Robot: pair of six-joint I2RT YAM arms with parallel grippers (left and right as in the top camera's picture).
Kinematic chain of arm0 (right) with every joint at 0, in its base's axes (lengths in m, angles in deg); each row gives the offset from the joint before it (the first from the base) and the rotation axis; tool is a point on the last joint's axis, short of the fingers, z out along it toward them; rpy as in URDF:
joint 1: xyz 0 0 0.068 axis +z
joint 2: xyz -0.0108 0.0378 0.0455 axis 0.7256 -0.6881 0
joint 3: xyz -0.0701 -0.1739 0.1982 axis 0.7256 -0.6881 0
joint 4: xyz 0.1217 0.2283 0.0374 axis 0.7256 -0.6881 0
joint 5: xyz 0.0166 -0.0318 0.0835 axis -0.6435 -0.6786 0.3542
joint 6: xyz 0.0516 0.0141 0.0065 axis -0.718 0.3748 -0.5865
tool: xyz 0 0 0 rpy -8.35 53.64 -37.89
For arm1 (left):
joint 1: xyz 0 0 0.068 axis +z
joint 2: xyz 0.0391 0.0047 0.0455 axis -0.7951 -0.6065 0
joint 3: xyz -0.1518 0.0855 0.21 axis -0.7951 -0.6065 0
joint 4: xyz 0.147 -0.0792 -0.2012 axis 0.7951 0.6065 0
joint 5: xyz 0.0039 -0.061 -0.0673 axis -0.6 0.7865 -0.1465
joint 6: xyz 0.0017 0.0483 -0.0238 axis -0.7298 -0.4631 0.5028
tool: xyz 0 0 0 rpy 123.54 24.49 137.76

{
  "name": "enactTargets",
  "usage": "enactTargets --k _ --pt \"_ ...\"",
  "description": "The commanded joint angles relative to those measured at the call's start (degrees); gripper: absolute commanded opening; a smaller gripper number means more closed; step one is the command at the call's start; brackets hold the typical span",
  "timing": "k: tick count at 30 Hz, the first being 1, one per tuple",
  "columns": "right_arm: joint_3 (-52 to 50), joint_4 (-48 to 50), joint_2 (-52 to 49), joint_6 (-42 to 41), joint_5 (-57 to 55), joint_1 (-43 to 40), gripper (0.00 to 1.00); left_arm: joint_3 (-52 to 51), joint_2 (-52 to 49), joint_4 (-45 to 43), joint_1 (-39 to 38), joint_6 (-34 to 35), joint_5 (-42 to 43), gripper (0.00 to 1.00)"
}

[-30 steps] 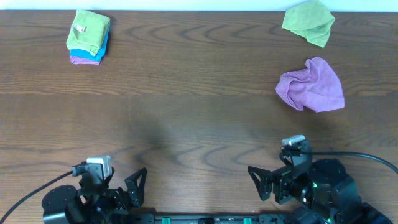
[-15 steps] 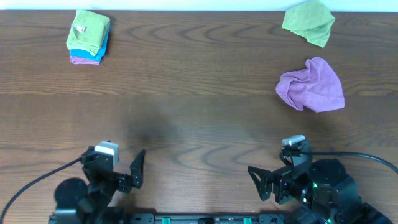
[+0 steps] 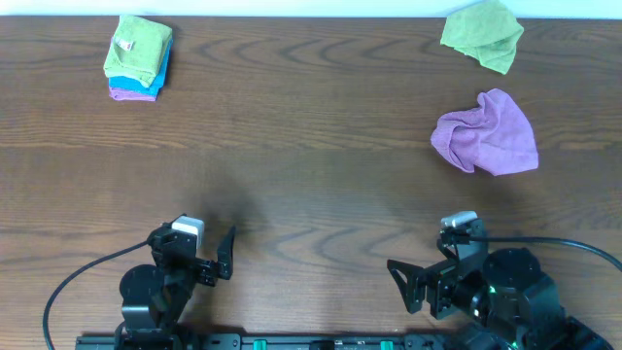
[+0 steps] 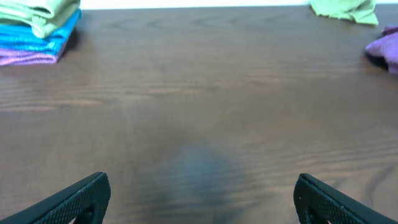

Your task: Fold the cloth

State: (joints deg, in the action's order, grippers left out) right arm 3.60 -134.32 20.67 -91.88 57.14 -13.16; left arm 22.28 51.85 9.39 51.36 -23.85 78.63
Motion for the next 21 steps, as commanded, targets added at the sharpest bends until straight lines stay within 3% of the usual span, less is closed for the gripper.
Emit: enactTargets --k 1,21 --pt "0.02 -0.02 0.33 -0.52 0.24 0.42 0.99 -1.40 0.63 -0.63 -0.28 -0.61 -0.26 0.95" --pt "0.02 -0.02 0.33 -0.52 0.24 0.42 0.99 -1.40 0.59 -0.59 -0.24 -0.63 -0.72 0.95"
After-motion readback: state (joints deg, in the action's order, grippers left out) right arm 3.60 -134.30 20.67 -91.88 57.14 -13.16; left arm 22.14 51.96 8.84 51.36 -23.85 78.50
